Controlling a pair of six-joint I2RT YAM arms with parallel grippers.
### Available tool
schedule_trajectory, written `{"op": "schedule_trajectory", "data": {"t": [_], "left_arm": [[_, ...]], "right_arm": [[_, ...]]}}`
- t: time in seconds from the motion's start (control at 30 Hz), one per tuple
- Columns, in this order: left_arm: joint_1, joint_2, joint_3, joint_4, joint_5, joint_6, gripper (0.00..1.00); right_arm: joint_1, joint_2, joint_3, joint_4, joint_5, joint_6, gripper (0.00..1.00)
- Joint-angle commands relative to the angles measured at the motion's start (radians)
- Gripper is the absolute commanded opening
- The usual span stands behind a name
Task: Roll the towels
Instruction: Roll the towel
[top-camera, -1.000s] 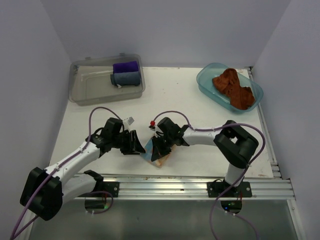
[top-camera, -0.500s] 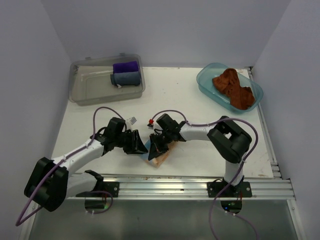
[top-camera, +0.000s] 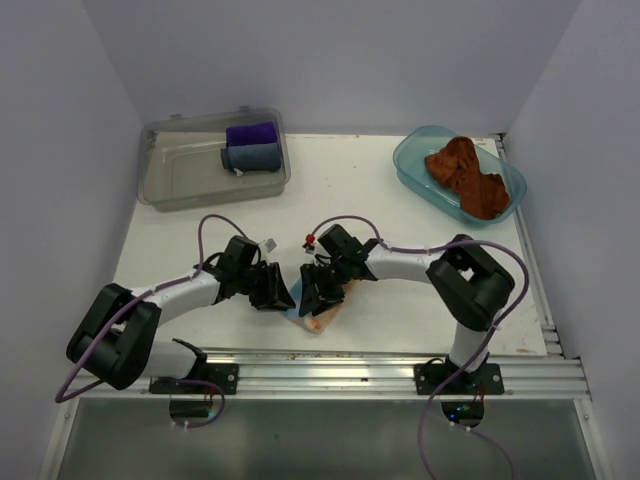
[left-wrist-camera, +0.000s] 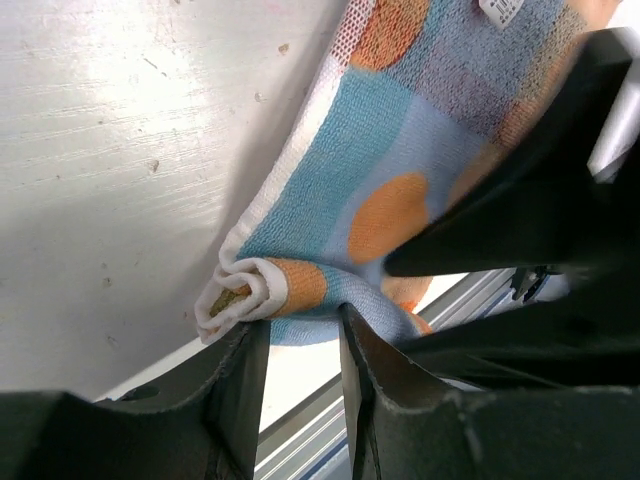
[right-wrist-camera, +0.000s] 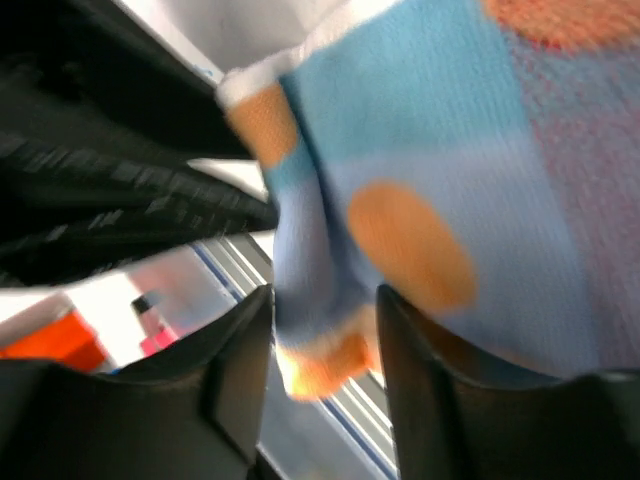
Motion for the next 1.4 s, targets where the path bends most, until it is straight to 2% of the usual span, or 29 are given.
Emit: {"op": "schedule_trajectory", "data": {"t": [0.0, 0.07, 0.17, 0.2, 0.23, 0.37, 0.5, 0.63, 1.07, 1.37], "left_arm": [[-0.002, 0.008, 0.027, 0.038, -0.041, 0.006, 0.37], [-0.002, 0.009, 0.025, 0.024, -0.046, 0.006, 0.37], [-0.002, 0.015, 0.022, 0.018, -0.044, 0.004, 0.37], [-0.002, 0.017, 0.022, 0.017, -0.044, 0.004, 0.37], [-0.002, 0.017, 0.021, 0.015, -0.044, 0.004, 0.37], [-0.002, 0.018, 0.022, 0.015, -0.041, 0.000, 0.37], [-0.002, 0.028, 0.033, 0.012, -0.037, 0.001, 0.37], [-0.002, 0.028, 0.042, 0.004, -0.037, 0.004, 0.37], [-0.002, 0.028, 0.087, -0.031, -0.032, 0.021, 0.37], [0.000, -0.031, 0.121, -0.037, 0.022, 0.003, 0.37]], "right_arm": [[0.007, -0.180, 0.001, -0.134, 0.196, -0.054, 0.53], [0.025, -0.264, 0.013, -0.179, 0.269, -0.082, 0.54], [0.099, -0.318, 0.055, -0.271, 0.457, -0.120, 0.47], [0.148, -0.327, 0.067, -0.304, 0.525, -0.125, 0.36], [0.172, -0.324, 0.082, -0.318, 0.548, -0.145, 0.30], [0.264, -0.265, 0.124, -0.331, 0.584, -0.177, 0.20], [0.318, -0.177, 0.162, -0.325, 0.591, -0.192, 0.17], [0.317, -0.124, 0.185, -0.341, 0.642, -0.192, 0.15], [0.285, -0.130, 0.138, -0.331, 0.717, -0.183, 0.11], [0.237, -0.105, 0.058, -0.245, 0.683, -0.197, 0.09]]}}
